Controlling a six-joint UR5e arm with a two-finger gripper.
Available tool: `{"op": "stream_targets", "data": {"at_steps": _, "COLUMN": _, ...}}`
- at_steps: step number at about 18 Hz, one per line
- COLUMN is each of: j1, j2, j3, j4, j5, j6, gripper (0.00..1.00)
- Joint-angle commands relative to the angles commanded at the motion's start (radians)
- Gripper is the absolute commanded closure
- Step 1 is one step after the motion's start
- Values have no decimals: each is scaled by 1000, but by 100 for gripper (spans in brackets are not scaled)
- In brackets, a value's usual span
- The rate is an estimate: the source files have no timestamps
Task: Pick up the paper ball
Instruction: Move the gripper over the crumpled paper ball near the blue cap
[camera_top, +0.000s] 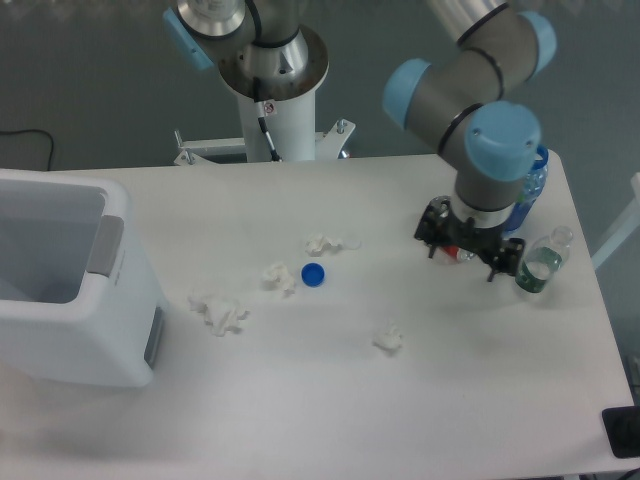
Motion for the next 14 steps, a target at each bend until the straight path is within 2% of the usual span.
{"op": "stream_targets", "data": {"at_steps": 5, "j1": -47, "j2": -67, "j3": 29, "j4": 25, "j5": -18, "j6": -55, "gripper": 0}}
{"op": "stream_targets", "data": {"at_steps": 9, "j1": -78, "j2": -138, "j3": 84, "j4": 28, "j5": -17, "j6": -57, "gripper": 0}}
{"op": "stream_targets", "data": {"at_steps": 14, "j1": -107, "j2": -172, "j3": 80, "j4": 61, "j5": -12, "j6": -72, "gripper": 3}}
